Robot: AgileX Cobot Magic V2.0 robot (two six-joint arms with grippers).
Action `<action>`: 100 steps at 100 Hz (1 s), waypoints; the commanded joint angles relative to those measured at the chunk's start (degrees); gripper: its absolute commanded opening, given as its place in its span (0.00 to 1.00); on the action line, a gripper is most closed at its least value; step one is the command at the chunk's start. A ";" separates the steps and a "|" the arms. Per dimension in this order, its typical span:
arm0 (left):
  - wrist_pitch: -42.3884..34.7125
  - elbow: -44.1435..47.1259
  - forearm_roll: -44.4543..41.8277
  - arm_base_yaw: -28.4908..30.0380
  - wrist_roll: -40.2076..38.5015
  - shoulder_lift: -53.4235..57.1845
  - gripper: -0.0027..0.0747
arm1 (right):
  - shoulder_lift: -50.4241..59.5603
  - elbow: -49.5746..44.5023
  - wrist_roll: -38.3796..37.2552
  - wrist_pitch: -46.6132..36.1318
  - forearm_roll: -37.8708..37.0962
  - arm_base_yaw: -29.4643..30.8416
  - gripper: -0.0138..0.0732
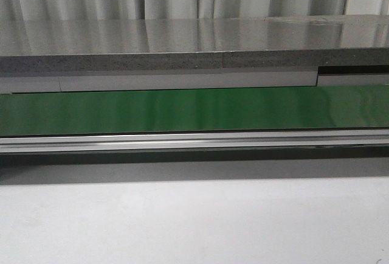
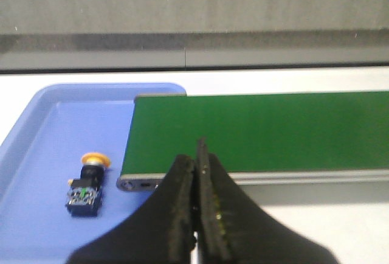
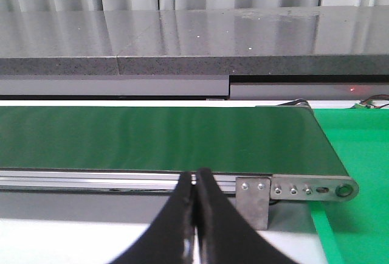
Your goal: Move button from left to right
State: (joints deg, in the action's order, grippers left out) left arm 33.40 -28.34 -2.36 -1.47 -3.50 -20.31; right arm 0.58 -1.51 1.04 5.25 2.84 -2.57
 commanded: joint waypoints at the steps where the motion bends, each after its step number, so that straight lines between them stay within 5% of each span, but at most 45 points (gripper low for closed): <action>1: 5.17 -7.61 -1.54 -0.51 -0.31 -6.97 0.01 | 1.04 0.88 0.10 -4.58 -0.69 -0.13 0.08; 21: 14.70 -15.86 -2.54 -0.51 -0.31 -17.62 0.01 | 1.04 0.88 0.10 -4.58 -0.69 -0.13 0.08; 58: 15.19 -16.39 -2.34 -0.51 -0.31 -26.65 0.04 | 1.04 0.88 0.10 -4.58 -0.69 -0.13 0.08; 67: 15.28 -16.39 -2.34 -0.51 -0.31 -27.37 0.19 | 1.04 0.88 0.10 -4.58 -0.69 -0.13 0.08; 89: 14.30 -16.39 -2.85 -0.51 -0.31 -27.37 0.86 | 1.04 0.88 0.10 -4.58 -0.69 -0.13 0.08; 100: 14.56 -16.42 -2.88 -0.51 -0.31 -27.37 0.93 | 1.04 0.88 0.10 -4.58 -0.69 -0.13 0.08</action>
State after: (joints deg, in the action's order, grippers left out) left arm 51.10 -42.59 -4.92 -1.47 -3.50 -47.72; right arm 0.58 -1.51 1.04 5.25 2.84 -2.57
